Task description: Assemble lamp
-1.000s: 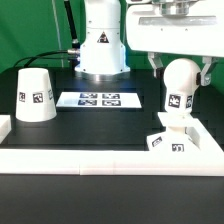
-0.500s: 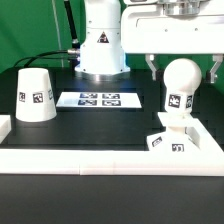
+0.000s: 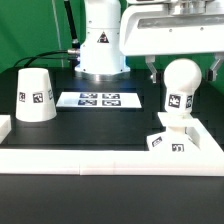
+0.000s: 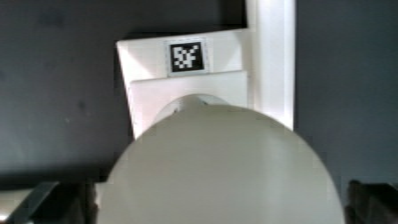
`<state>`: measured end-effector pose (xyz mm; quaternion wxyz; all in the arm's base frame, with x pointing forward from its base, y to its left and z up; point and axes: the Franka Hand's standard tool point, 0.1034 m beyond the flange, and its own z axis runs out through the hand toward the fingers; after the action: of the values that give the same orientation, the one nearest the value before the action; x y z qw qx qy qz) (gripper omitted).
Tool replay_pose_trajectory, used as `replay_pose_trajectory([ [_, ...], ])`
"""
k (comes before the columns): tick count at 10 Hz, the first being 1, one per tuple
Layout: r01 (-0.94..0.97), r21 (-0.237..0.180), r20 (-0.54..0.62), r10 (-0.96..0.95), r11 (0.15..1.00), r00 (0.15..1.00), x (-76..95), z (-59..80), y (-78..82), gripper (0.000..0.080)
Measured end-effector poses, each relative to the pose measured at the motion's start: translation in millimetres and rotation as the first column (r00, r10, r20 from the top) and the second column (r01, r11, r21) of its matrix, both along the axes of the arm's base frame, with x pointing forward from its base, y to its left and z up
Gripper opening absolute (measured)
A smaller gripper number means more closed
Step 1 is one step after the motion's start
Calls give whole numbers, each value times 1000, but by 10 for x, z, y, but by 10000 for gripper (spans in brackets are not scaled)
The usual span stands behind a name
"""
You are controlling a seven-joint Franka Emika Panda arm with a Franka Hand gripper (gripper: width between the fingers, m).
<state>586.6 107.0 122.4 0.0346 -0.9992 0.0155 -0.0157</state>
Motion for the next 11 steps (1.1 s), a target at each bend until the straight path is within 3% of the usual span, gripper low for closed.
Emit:
replay_pose_trajectory([
  [4, -333, -30, 20, 334, 942, 942, 15, 13, 4, 698],
  [7, -567, -56, 23, 568, 822, 822, 48, 1, -6, 698],
  [10, -770, -96, -3, 774, 631, 634, 38, -39, -13, 698],
  [11, -788, -97, -5, 791, 609, 612, 37, -43, -12, 698],
])
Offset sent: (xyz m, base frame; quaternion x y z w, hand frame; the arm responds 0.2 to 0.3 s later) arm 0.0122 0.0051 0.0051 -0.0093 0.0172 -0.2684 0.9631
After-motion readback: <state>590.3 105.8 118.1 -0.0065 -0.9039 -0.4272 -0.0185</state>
